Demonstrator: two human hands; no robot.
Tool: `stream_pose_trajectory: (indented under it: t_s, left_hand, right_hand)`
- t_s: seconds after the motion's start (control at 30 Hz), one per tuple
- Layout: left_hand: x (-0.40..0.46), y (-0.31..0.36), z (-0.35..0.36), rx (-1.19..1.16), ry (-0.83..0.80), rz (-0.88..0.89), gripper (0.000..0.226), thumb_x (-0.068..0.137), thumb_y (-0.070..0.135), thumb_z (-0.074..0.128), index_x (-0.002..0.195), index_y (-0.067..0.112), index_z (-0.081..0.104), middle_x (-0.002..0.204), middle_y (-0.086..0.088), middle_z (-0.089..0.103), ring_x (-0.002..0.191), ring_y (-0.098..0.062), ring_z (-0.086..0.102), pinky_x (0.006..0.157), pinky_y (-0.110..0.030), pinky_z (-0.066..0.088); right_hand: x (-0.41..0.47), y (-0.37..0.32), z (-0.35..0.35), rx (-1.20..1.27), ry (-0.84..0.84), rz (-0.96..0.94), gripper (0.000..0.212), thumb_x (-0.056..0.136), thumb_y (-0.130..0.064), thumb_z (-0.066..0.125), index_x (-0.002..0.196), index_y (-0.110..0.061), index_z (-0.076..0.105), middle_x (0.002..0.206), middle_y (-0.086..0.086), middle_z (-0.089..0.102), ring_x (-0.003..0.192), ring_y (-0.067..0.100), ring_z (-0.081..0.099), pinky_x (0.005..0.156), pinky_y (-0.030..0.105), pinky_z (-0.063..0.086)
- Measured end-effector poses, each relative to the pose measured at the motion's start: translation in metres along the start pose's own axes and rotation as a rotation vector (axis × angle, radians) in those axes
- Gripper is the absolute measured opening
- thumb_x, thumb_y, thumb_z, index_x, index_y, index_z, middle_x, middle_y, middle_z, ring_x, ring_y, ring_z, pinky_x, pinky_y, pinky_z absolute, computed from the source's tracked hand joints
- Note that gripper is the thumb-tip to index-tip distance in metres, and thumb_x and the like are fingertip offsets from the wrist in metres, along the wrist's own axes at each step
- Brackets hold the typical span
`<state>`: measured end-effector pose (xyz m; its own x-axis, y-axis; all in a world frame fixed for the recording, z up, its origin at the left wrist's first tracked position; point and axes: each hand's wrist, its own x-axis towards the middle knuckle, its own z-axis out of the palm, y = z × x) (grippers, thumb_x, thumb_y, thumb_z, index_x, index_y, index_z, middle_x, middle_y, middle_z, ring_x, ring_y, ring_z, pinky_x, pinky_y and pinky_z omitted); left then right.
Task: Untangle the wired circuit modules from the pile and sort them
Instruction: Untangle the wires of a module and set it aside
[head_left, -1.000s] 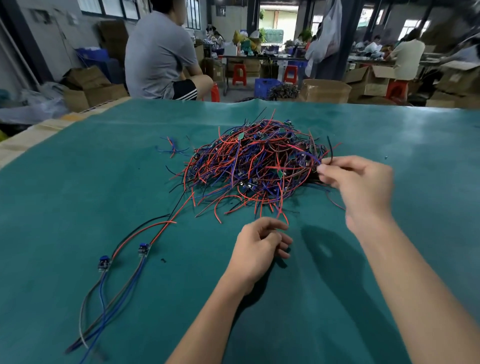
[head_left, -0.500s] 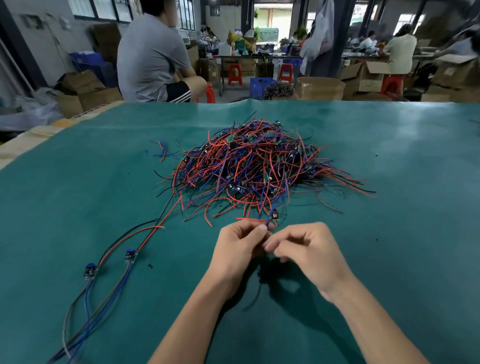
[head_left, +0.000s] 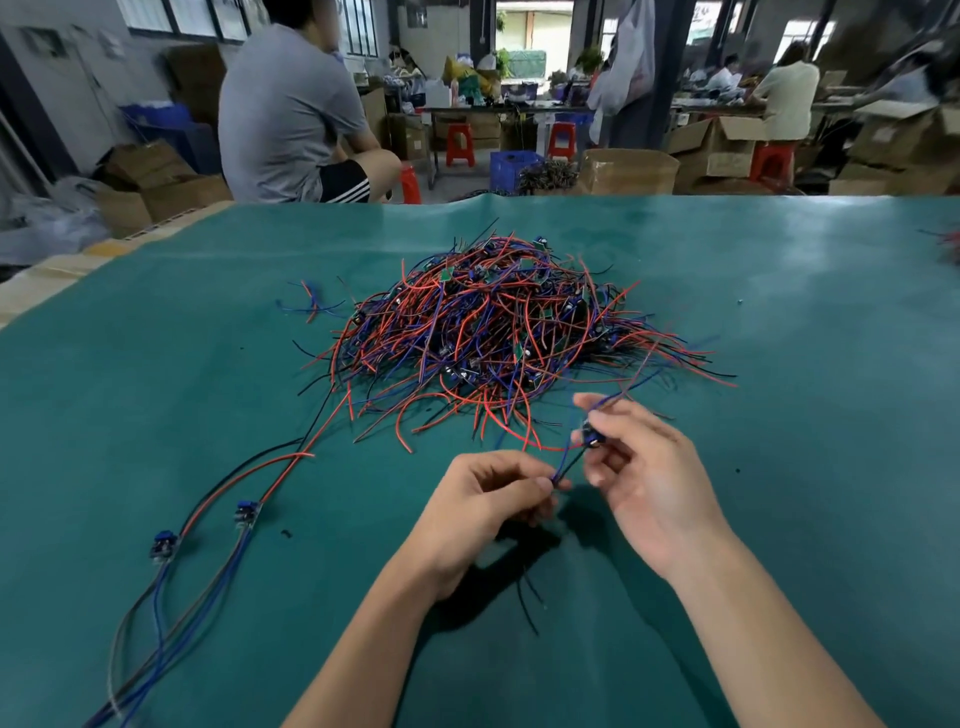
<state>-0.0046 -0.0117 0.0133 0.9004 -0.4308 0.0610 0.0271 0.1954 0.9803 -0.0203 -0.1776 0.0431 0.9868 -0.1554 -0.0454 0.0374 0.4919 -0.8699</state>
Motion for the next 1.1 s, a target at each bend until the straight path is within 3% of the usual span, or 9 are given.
stream_pose_trajectory:
  t_s: [0.2,0.3,0.4,0.53,0.6,0.7,0.87,0.93,1.1]
  left_hand:
    - [0.004,-0.002,0.000,0.017,0.132,0.000,0.017,0.101,0.009,0.053,0.093,0.008,0.069,0.076,-0.008,0.070,0.065,-0.018,0.063,0.055,-0.021,0.049]
    - [0.007,-0.004,0.001,-0.017,0.276,0.022,0.015,0.098,0.002,0.055,0.100,0.009,0.069,0.097,-0.009,0.072,0.084,-0.019,0.067,0.062,-0.025,0.055]
    - [0.008,-0.004,-0.002,-0.090,0.368,0.042,0.023,0.090,0.007,0.065,0.113,0.012,0.064,0.116,-0.005,0.064,0.095,-0.008,0.069,0.087,-0.039,0.058]
    - [0.006,-0.003,-0.002,-0.017,0.372,0.070,0.031,0.077,0.019,0.067,0.107,0.010,0.066,0.105,-0.002,0.066,0.083,-0.013,0.070,0.085,-0.041,0.059]
    - [0.005,-0.004,0.000,-0.026,0.263,0.082,0.019,0.079,0.015,0.067,0.096,0.008,0.069,0.092,-0.005,0.069,0.086,-0.021,0.069,0.076,-0.034,0.059]
    - [0.002,-0.001,0.004,-0.199,0.046,0.016,0.012,0.087,0.009,0.068,0.099,0.007,0.070,0.101,-0.011,0.071,0.099,-0.024,0.070,0.076,-0.030,0.057]
    - [0.001,0.011,0.008,-0.347,-0.043,-0.197,0.041,0.090,0.048,0.050,0.084,0.016,0.074,0.084,-0.016,0.070,0.069,-0.021,0.069,0.058,-0.025,0.054]
    - [0.000,0.011,0.004,-0.307,-0.108,-0.238,0.046,0.089,0.056,0.049,0.084,0.018,0.075,0.081,-0.011,0.069,0.066,-0.017,0.065,0.057,-0.023,0.052]
    - [-0.002,0.006,0.003,-0.235,-0.124,-0.143,0.012,0.089,0.014,0.065,0.083,0.005,0.061,0.071,-0.007,0.063,0.055,-0.009,0.054,0.048,-0.016,0.040]
  right_hand:
    - [0.004,0.001,-0.007,0.012,0.024,0.077,0.007,0.075,-0.016,0.074,0.077,-0.014,0.081,0.078,0.013,0.073,0.055,0.013,0.059,0.047,0.019,0.045]
    - [0.009,0.015,-0.011,-0.488,0.231,-0.155,0.012,0.086,-0.014,0.078,0.075,-0.016,0.079,0.072,0.000,0.074,0.057,0.013,0.061,0.053,0.025,0.046]
    - [0.013,0.011,-0.027,-0.854,0.594,-0.445,0.015,0.085,-0.033,0.075,0.075,-0.022,0.075,0.057,-0.009,0.066,0.057,0.000,0.061,0.066,0.029,0.048]
    - [0.017,-0.008,-0.043,-0.561,0.780,-0.630,0.010,0.088,-0.032,0.073,0.086,-0.022,0.076,0.063,-0.012,0.067,0.059,0.005,0.062,0.065,0.033,0.054]
    - [0.016,-0.015,-0.042,-0.189,0.750,-0.595,0.010,0.092,-0.019,0.074,0.082,-0.020,0.072,0.061,-0.010,0.067,0.053,0.010,0.060,0.052,0.026,0.051]
    - [0.011,-0.016,-0.031,0.164,0.420,-0.241,0.008,0.086,-0.018,0.077,0.079,-0.018,0.073,0.071,-0.003,0.071,0.051,0.007,0.060,0.048,0.018,0.045]
    - [-0.004,0.011,0.005,-0.158,-0.118,-0.053,0.027,0.067,-0.029,0.083,0.081,-0.006,0.079,0.072,0.012,0.062,0.047,0.012,0.048,0.041,0.021,0.036]
    - [-0.005,0.021,0.011,-0.194,-0.144,-0.039,0.030,0.069,-0.028,0.085,0.078,-0.001,0.076,0.064,0.012,0.051,0.044,0.017,0.040,0.041,0.025,0.038]
    - [0.002,0.027,0.001,-0.254,0.025,-0.028,0.023,0.079,-0.022,0.085,0.080,-0.002,0.076,0.068,0.016,0.060,0.062,0.030,0.046,0.065,0.048,0.038]
